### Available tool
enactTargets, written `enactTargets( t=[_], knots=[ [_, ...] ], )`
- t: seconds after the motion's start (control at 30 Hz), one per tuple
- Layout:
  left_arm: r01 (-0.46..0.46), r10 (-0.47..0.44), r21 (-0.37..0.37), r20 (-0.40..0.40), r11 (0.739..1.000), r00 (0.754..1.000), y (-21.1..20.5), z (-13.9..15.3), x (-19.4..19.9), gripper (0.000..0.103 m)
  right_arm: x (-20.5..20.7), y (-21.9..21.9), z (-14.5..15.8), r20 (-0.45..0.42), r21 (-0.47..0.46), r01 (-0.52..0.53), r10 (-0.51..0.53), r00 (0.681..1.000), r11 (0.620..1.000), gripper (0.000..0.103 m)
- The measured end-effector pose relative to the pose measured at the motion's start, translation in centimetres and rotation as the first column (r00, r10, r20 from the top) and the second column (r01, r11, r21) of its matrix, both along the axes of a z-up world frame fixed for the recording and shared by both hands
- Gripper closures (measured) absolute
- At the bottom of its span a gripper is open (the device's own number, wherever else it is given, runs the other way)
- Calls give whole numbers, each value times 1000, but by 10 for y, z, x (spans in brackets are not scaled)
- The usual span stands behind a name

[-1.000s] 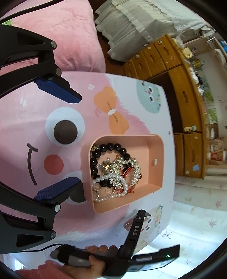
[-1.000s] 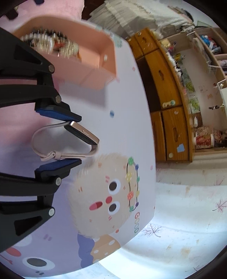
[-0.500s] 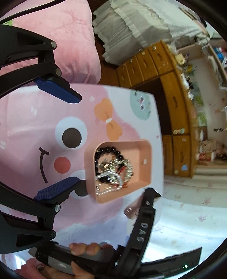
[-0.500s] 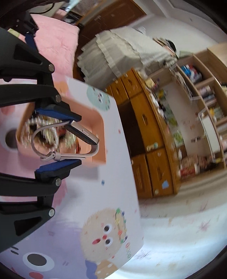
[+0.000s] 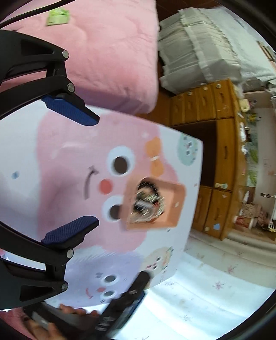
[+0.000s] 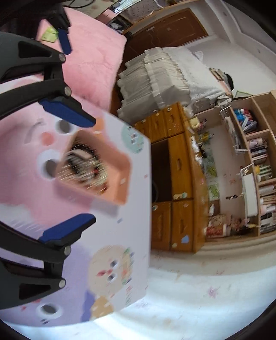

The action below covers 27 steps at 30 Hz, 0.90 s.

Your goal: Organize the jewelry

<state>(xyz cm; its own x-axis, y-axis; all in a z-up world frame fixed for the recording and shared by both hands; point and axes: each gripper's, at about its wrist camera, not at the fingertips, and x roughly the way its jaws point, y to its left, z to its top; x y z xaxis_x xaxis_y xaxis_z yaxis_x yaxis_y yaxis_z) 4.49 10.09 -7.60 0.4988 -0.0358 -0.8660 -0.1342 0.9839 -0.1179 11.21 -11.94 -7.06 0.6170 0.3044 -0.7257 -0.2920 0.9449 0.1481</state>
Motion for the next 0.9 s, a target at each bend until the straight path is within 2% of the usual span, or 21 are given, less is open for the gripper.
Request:
enactTargets(
  t=[0.13,0.23,0.3,0.4,0.5,0.6,0.67,0.83,0.9],
  knots=[
    [-4,4,3,-17,1000,1000,-32,13,-29,17,-59,-43,1,-96,-60,9,-15,995,998,11],
    [45,-45,11,22,999,999,-67,29,-51,17,-108,-73,9,-118,-106,3,-16,993,994,5],
    [77,-77,12,21,997,997,-89,37,-60,16,-133,-91,12,-141,-142,16,-36,989,990,3],
    [82,-82,-27,15,996,997,-114,45,-72,13,-163,-119,12,-204,-155,55,-87,975,986,3],
    [86,-85,-20,16,996,996,-135,52,-81,8,-180,-144,16,-262,-130,120,-151,953,984,3],
    [121,-125,90,38,989,991,-159,58,-90,5,-185,-161,27,-296,-43,161,-166,941,986,3],
    [132,-138,111,44,985,989,-168,60,-94,3,-183,-165,32,-312,-10,182,-176,934,983,3],
    [118,-125,141,44,983,991,-181,59,-105,1,-178,-159,33,-363,31,192,-168,916,981,3],
    [89,-95,153,33,984,995,-182,56,-107,1,-180,-154,28,-366,3,194,-179,913,981,3]
  ],
)
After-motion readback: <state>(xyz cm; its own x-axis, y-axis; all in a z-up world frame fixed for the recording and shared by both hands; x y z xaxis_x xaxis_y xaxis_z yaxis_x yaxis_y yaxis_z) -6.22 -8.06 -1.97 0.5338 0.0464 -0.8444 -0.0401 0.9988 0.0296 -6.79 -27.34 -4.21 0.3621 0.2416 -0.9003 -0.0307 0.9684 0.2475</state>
